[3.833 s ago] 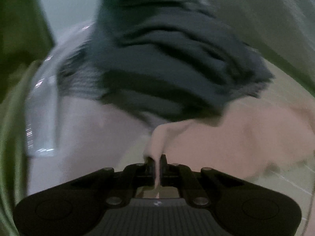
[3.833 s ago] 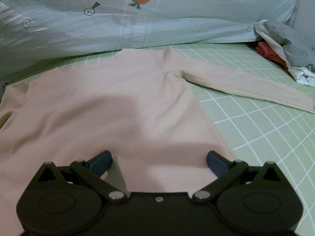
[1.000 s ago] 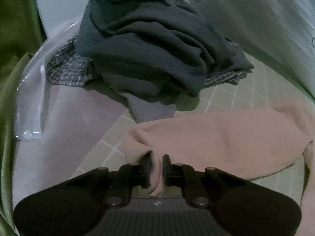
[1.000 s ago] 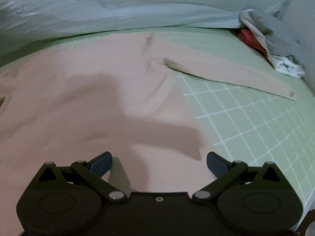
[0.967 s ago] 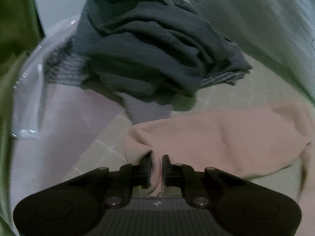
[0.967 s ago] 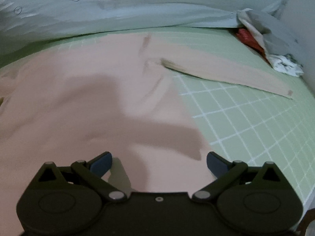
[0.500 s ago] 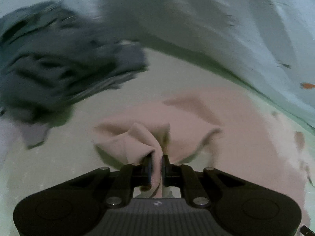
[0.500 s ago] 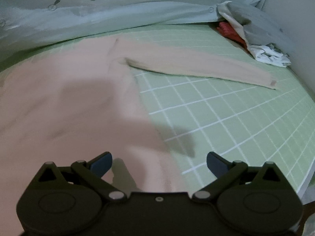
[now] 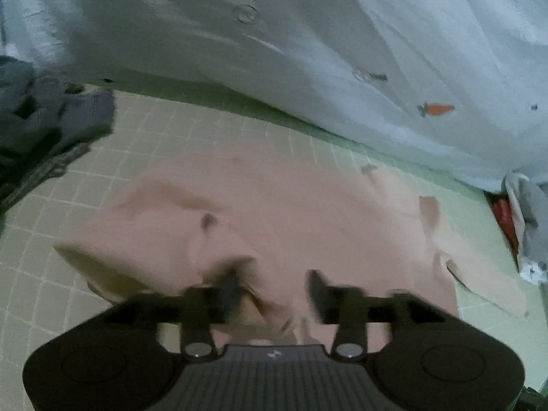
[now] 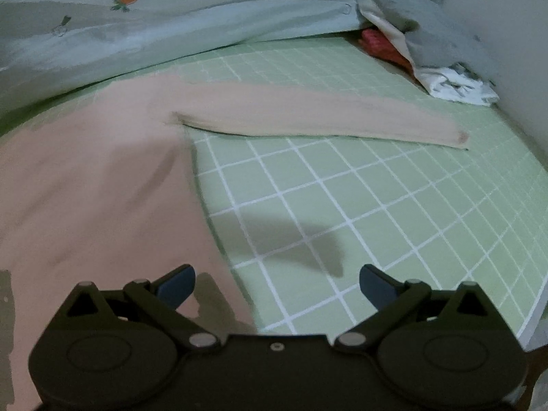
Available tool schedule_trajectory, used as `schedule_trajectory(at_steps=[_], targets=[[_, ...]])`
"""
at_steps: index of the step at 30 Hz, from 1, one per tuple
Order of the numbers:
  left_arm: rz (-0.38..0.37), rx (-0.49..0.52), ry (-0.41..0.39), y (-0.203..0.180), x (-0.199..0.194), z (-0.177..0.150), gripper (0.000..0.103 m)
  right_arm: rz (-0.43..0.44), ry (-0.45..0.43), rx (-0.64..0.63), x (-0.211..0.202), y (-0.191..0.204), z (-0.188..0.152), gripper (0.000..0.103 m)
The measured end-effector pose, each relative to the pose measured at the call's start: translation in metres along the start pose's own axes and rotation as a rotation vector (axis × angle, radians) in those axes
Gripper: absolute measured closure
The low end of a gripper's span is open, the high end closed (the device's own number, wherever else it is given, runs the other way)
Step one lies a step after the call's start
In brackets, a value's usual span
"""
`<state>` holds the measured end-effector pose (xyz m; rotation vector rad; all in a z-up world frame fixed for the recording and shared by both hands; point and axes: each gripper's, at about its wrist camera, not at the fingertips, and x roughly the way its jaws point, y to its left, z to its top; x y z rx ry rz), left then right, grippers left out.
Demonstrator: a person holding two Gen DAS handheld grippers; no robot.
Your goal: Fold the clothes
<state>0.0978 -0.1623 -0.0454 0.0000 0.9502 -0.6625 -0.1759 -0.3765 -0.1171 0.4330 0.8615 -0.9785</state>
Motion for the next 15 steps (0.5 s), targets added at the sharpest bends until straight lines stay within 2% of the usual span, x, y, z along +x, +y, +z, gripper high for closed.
schedule_trajectory(at_steps=[1, 3, 7, 11, 15], targets=[[0.016, -0.013, -0.023, 0.007, -0.007, 0.000, 0.032, 0.004, -0.007, -0.015, 0.000, 0.004, 0.001, 0.000], [0.052, -0.041, -0.054, 0.023, -0.019, 0.002, 0.032, 0.013, -0.025, -0.050, -0.002, 0.014, 0.003, 0.000], [0.126, -0.122, -0.068, 0.060, -0.030, 0.000, 0.031, 0.056, -0.068, -0.121, -0.006, 0.044, 0.012, 0.000], [0.190, -0.192, 0.004, 0.097, -0.023, -0.010, 0.031, 0.113, -0.100, -0.187, -0.012, 0.081, 0.018, 0.000], [0.160, -0.258, 0.064, 0.121, -0.009, -0.018, 0.031, 0.171, -0.104, -0.210, -0.019, 0.107, 0.020, 0.000]])
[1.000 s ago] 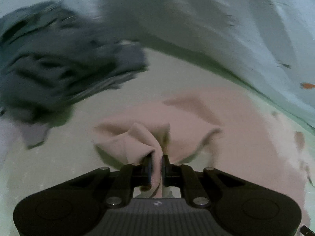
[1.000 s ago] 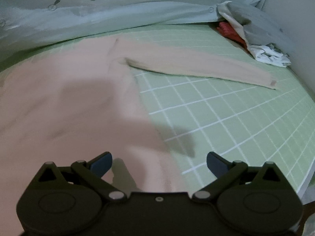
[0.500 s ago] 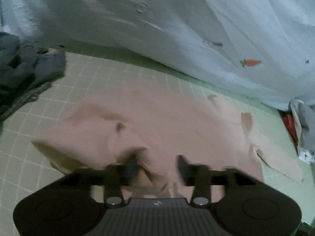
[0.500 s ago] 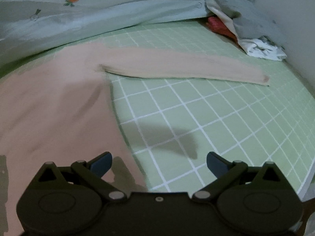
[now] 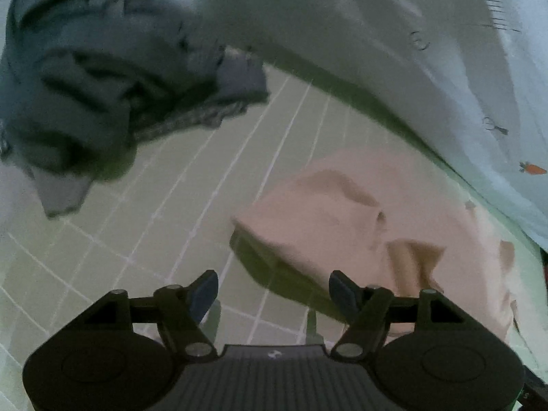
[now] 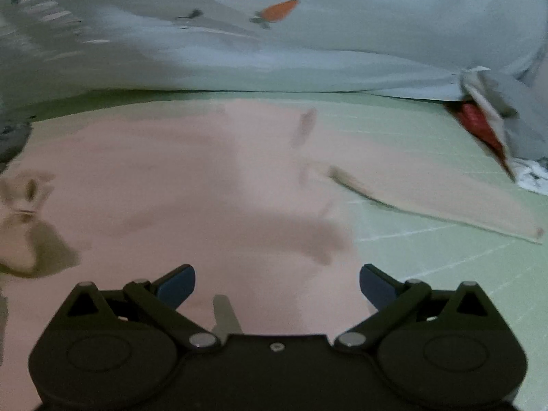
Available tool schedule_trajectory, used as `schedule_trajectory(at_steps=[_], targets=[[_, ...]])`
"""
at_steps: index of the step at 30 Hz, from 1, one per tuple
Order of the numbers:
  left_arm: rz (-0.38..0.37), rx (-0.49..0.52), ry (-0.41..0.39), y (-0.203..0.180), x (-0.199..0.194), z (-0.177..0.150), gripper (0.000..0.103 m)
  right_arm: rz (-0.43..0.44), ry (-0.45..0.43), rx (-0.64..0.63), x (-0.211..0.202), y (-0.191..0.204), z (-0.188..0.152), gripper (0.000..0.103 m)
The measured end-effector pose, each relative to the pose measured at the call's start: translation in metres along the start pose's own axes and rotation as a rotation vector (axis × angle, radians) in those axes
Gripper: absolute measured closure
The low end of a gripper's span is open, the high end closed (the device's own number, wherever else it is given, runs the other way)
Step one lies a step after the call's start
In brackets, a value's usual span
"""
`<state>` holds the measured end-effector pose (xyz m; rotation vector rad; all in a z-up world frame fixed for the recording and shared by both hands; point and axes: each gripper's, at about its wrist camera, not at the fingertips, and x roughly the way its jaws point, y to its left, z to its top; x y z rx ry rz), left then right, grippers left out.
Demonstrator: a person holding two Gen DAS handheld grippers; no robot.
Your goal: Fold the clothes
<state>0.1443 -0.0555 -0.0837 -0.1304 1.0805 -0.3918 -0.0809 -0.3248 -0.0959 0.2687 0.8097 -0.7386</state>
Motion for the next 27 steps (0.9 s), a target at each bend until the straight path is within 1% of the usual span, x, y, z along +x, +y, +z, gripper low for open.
schedule_trajectory(at_steps=[3, 6, 8, 12, 14, 18, 22, 23, 25, 26, 27], targets=[[-0.005, 0.025, 0.031, 0.001, 0.013, 0.006, 0.031, 0.053, -0.007, 0.023, -0.002, 0.013, 0.007, 0.000], [0.003, 0.075, 0.052, -0.001, 0.024, 0.014, 0.031, 0.071, -0.024, -0.022, -0.002, 0.034, 0.014, 0.000], [0.007, 0.104, 0.064, -0.001, 0.029, 0.018, 0.031, 0.091, -0.022, -0.035, 0.001, 0.049, 0.019, 0.000], [0.009, 0.139, 0.093, -0.002, 0.038, 0.021, 0.031, 0.163, 0.000, -0.042, 0.010, 0.076, 0.031, 0.001], [0.004, 0.143, 0.100, -0.001, 0.041, 0.022, 0.031, 0.213, 0.018, -0.042, 0.014, 0.088, 0.036, 0.006], [0.004, 0.159, 0.091, -0.003, 0.044, 0.021, 0.030, 0.298, 0.076, -0.013, 0.026, 0.110, 0.042, 0.021], [0.021, 0.184, 0.080, -0.008, 0.047, 0.019, 0.028, 0.324, 0.102, -0.044, 0.034, 0.126, 0.047, 0.035], [0.026, 0.189, 0.079, -0.009, 0.047, 0.019, 0.027, 0.333, 0.105, -0.056, 0.035, 0.130, 0.048, 0.037], [0.033, 0.196, 0.076, -0.010, 0.048, 0.019, 0.026, 0.353, 0.112, -0.079, 0.038, 0.138, 0.050, 0.050], [0.036, 0.200, 0.076, -0.011, 0.048, 0.018, 0.026, 0.365, 0.115, -0.090, 0.039, 0.142, 0.050, 0.054], [0.038, 0.203, 0.077, -0.012, 0.048, 0.018, 0.025, 0.377, 0.118, -0.101, 0.040, 0.145, 0.050, 0.062]])
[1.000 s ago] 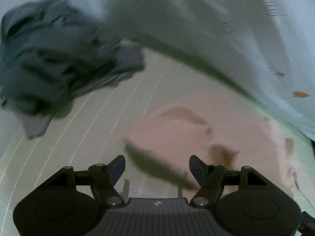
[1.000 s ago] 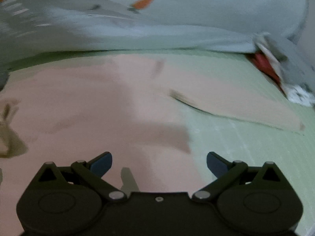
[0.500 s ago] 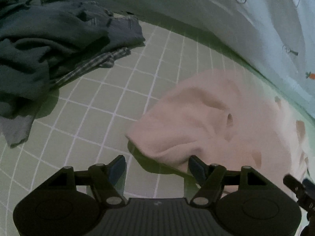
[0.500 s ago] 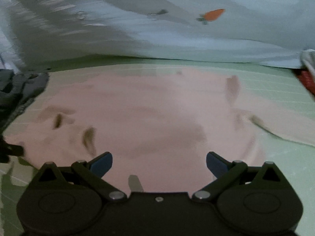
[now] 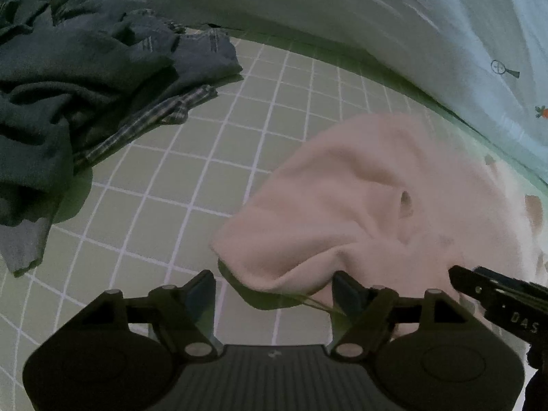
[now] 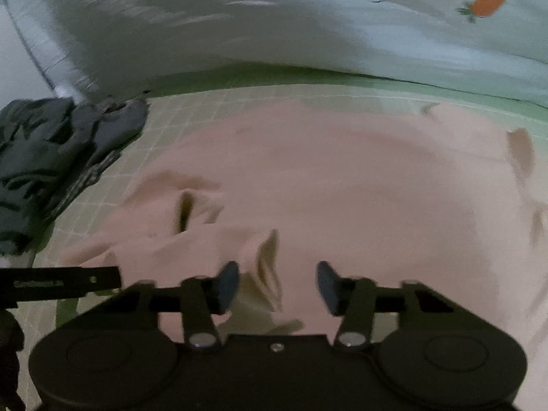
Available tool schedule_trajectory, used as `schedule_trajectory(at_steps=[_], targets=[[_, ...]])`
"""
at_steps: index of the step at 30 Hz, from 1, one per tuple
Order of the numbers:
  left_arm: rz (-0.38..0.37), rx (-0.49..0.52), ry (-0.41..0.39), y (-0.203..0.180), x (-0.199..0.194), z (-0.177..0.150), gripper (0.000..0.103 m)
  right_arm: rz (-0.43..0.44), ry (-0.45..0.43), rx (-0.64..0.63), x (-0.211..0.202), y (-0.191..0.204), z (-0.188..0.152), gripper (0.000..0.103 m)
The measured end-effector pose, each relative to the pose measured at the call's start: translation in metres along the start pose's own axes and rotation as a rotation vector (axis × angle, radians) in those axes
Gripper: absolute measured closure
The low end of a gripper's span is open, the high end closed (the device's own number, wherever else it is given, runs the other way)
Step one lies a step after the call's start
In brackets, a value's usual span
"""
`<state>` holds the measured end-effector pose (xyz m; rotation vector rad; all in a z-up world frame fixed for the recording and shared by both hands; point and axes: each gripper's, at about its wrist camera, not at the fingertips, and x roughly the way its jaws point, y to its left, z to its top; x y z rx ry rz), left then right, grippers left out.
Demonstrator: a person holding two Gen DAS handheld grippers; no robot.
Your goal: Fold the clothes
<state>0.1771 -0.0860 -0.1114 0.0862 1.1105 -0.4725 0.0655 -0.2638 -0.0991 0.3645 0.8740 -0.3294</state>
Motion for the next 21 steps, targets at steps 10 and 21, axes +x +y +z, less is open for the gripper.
schedule_trajectory(at_steps=[10, 21], targets=[[-0.018, 0.048, -0.048, -0.009, -0.006, 0.021, 0.025, 0.107, -0.050, 0.001, -0.013, -0.013, 0.009, 0.102], [-0.075, 0.105, -0.186, -0.047, -0.026, 0.063, 0.022, -0.216, -0.283, 0.275, -0.074, -0.141, 0.030, 0.102]])
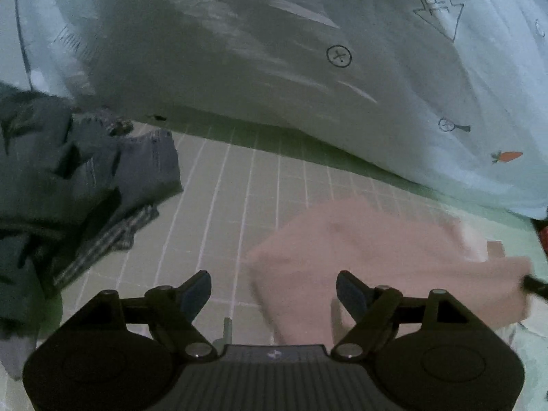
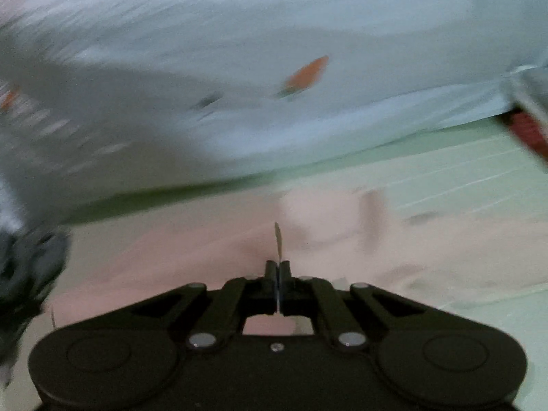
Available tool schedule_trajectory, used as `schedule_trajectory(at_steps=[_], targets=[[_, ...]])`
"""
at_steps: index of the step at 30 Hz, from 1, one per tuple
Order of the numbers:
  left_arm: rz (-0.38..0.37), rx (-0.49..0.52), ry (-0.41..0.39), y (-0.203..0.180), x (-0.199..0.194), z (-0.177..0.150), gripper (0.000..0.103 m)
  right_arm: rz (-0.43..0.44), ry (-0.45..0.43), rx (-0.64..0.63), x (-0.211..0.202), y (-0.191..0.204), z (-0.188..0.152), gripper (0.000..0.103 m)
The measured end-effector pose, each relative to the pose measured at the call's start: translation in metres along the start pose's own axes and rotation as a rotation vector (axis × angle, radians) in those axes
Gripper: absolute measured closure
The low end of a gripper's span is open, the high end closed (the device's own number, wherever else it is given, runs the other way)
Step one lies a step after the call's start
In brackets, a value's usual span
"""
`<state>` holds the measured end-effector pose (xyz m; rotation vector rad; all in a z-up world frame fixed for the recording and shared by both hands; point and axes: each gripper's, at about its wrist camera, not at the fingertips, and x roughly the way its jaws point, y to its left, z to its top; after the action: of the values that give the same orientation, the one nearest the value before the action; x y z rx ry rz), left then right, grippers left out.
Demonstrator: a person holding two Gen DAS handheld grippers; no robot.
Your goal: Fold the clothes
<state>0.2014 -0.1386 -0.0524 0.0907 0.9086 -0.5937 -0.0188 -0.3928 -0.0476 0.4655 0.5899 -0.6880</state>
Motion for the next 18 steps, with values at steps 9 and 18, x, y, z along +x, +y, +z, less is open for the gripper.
schedule_trajectory(at_steps=[9, 18], targets=[[0.053, 0.015, 0.062, -0.005, 0.019, -0.005, 0.022, -0.277, -0.106, 0.130, 0.004, -0.102, 0.039, 0.102], [0.113, 0.009, 0.079, 0.000, -0.005, -0.022, 0.020, -0.350, -0.076, 0.044, 0.007, -0.090, 0.024, 0.034]])
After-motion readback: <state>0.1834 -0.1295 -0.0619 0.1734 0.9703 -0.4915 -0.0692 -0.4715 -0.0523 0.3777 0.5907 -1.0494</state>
